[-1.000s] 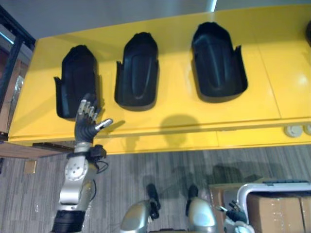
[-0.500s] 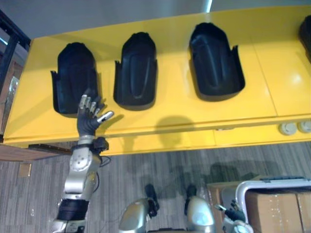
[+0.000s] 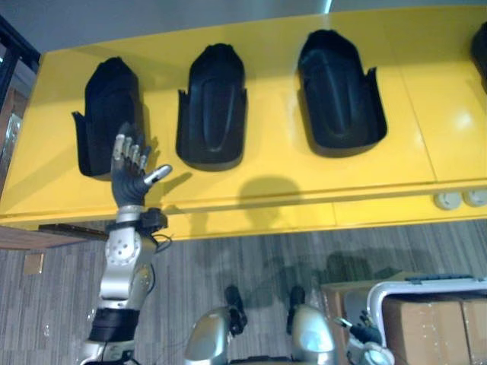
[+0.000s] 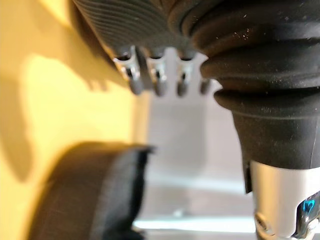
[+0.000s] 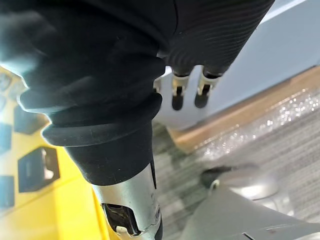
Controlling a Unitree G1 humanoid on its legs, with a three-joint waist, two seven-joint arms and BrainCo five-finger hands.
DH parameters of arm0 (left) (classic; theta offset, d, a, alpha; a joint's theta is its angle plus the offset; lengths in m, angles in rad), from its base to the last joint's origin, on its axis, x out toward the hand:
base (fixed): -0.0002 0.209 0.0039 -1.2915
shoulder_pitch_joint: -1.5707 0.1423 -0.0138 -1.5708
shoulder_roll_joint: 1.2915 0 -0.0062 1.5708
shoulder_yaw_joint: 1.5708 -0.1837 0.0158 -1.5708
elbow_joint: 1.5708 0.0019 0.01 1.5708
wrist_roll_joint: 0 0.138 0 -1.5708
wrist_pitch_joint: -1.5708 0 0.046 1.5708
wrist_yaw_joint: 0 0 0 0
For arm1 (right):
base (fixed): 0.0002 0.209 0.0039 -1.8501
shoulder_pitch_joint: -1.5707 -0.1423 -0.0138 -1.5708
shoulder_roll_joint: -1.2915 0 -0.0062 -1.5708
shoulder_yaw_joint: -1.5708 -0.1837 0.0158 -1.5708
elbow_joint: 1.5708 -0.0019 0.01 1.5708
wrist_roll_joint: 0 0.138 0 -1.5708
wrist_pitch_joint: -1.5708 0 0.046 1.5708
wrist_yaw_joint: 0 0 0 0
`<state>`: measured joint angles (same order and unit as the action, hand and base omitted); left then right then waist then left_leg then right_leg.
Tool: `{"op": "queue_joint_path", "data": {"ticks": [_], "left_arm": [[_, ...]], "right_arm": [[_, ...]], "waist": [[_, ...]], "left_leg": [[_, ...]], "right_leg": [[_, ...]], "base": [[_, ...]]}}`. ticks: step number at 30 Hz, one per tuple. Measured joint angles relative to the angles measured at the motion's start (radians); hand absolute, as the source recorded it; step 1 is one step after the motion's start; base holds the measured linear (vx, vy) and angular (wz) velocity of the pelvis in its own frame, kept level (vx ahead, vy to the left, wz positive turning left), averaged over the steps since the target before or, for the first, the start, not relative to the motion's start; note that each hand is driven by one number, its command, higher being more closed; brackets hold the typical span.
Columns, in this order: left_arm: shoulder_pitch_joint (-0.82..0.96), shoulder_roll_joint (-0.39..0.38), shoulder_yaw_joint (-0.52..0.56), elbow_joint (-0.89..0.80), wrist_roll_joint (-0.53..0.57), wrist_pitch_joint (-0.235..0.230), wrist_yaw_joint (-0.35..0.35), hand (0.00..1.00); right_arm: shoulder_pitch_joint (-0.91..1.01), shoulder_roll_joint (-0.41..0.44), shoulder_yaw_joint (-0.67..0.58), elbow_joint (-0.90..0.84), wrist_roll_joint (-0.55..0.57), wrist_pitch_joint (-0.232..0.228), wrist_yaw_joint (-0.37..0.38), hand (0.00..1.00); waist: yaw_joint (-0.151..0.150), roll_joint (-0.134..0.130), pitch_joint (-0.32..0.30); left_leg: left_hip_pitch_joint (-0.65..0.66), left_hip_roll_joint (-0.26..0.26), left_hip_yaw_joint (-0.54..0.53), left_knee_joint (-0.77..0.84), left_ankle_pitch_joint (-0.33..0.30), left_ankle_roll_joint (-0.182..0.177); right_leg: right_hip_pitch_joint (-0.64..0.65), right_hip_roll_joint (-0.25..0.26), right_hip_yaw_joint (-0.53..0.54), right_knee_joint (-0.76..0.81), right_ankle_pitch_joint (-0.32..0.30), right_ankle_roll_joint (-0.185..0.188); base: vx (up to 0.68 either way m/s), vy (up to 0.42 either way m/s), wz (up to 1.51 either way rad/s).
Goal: Walk over and take plastic housings, then place them on the shelf
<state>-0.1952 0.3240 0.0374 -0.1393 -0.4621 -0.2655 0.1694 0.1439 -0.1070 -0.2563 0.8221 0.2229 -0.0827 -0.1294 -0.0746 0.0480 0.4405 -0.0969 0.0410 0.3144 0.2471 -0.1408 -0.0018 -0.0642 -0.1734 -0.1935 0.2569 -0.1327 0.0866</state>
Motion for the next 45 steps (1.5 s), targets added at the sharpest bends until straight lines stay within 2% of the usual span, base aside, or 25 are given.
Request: {"op": "queue_joint_path", "data": {"ticks": [5,9,13,20,30,34,40,45], "left_arm": [[0.0,-0.021,-0.002,-0.035,0.0,-0.037,-0.035,0.0],[0.0,-0.021,-0.009,-0.06,0.012,-0.034,-0.022,0.0],[0.0,-0.021,-0.017,-0.057,0.085,0.038,0.037,0.0],[0.0,-0.021,-0.018,-0.021,0.122,0.133,0.127,0.0],[-0.026,-0.018,-0.019,0.021,0.126,0.226,0.143,0.0],[-0.052,-0.017,-0.018,0.044,0.126,0.252,0.162,0.0],[-0.077,-0.014,-0.015,0.067,0.118,0.246,0.184,0.0],[-0.08,-0.014,-0.014,0.066,0.13,0.238,0.242,0.0]], "right_arm": [[-0.002,0.007,0.0,0.011,0.0,0.0,0.0,0.0],[-0.001,0.01,0.0,0.015,0.0,0.001,0.0,0.0],[-0.001,0.011,0.0,0.015,0.0,0.001,0.0,0.0],[-0.001,0.011,0.0,0.015,0.0,0.005,0.0,0.0],[-0.002,0.011,0.002,0.012,0.0,0.005,0.0,0.0],[-0.002,0.011,0.003,0.009,0.0,0.005,0.0,0.0],[-0.003,0.011,0.004,0.009,0.0,0.02,0.002,0.0],[-0.003,0.011,0.004,0.01,0.001,0.02,0.007,0.0]], "waist": [[0.001,0.0,0.0],[0.001,0.0,0.0],[0.001,0.0,0.0],[0.001,0.0,0.0],[0.001,0.0,0.0],[0.002,0.0,0.0],[0.001,0.0,0.0],[0.001,-0.003,0.002]], "left_leg": [[-0.004,0.0,-0.001,0.006,-0.002,0.0],[-0.004,0.001,-0.001,0.007,-0.002,0.0],[-0.004,0.001,-0.001,0.007,-0.002,0.0],[-0.004,0.002,-0.001,0.007,-0.003,-0.001],[-0.005,0.003,0.001,0.008,-0.003,-0.001],[-0.005,0.004,0.001,0.009,-0.003,-0.001],[-0.005,0.005,0.002,0.01,-0.003,-0.002],[-0.006,0.008,0.003,0.016,-0.005,-0.003]], "right_leg": [[0.0,0.0,-0.001,0.0,0.0,0.0],[0.0,0.0,0.0,0.001,0.0,0.0],[0.0,0.0,0.0,0.001,0.0,0.0],[0.0,0.0,0.0,0.001,0.0,0.0],[-0.003,0.001,0.002,0.005,0.0,0.0],[-0.003,0.001,0.003,0.007,0.0,0.0],[-0.004,0.001,0.003,0.008,0.0,0.0],[-0.004,0.003,0.004,0.01,0.0,-0.001]], "base": [[0.0,0.0,0.0],[0.0,0.0,0.0],[0.0,0.0,0.0],[0.0,0.0,0.0],[0.0,0.0,0.0],[0.0,0.0,0.0],[0.0,0.0,0.0],[0.0,0.0,0.0]]}}
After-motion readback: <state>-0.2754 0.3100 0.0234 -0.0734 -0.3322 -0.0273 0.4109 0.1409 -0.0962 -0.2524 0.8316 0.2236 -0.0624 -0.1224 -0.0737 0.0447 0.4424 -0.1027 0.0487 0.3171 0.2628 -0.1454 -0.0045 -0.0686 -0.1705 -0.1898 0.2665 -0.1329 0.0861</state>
